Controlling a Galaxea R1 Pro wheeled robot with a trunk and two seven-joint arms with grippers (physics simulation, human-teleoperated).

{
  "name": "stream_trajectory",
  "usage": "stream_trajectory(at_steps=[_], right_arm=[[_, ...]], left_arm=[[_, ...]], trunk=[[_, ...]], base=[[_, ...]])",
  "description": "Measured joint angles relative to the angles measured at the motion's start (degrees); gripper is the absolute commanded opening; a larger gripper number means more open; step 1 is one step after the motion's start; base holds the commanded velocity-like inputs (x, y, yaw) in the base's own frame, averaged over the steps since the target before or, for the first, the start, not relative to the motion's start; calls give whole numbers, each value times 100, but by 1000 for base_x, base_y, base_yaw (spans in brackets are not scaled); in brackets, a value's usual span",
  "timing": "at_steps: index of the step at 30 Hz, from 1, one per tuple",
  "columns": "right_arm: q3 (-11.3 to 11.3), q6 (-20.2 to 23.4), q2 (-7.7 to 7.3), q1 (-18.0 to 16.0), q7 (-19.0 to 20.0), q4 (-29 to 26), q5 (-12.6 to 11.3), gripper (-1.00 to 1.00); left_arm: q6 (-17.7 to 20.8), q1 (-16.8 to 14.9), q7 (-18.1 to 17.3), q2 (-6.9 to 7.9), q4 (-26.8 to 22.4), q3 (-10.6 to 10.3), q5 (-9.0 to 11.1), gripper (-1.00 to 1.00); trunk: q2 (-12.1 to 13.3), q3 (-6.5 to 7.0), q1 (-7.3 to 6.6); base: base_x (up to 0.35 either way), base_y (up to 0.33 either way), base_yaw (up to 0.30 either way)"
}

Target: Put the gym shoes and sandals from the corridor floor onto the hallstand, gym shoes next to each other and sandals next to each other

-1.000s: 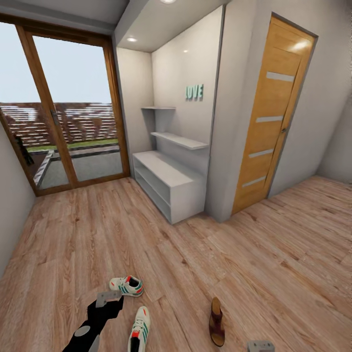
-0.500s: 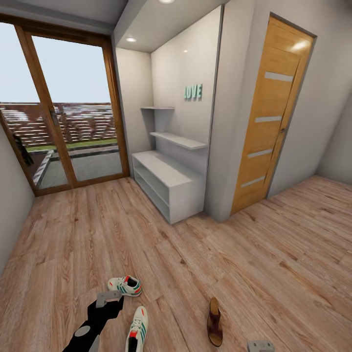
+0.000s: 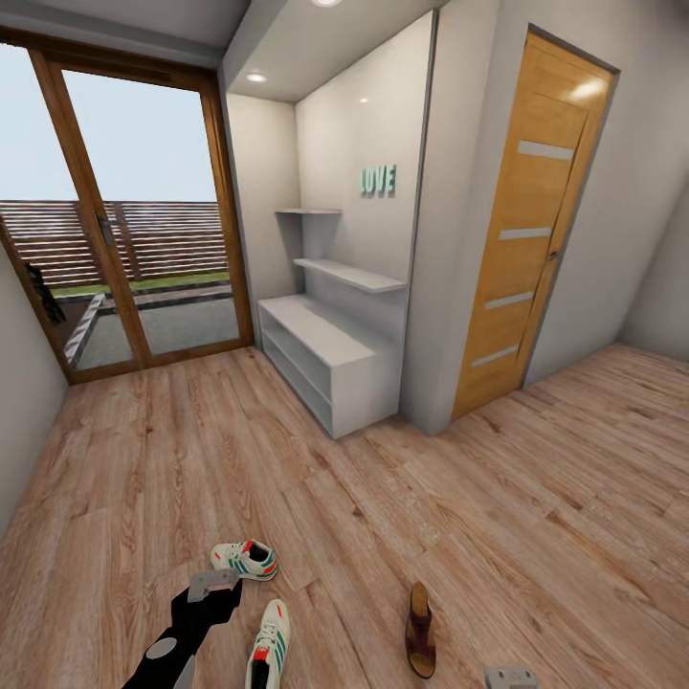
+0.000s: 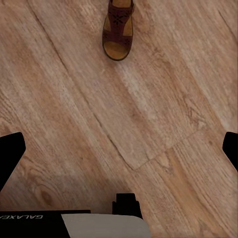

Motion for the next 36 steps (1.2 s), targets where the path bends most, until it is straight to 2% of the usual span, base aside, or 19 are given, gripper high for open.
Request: stream_trajectory(at_steps=[12, 33, 36], right_arm=[[-18, 0, -1, 0, 12, 0, -32, 100], [-18, 2, 7, -1, 3, -5, -32, 100], [-22, 29, 6, -1, -3, -204, -32, 100]], left_arm=[[0, 0, 0, 1, 0, 0, 5, 100], [1, 1, 0, -1, 16, -12, -4, 100], [1, 1, 0, -1, 16, -25, -15, 100]], trunk=[[0, 0, 0], [-841, -542, 461], [-961, -622, 527]], base=[[0, 0, 1], [0, 0, 96], [0, 0, 155]])
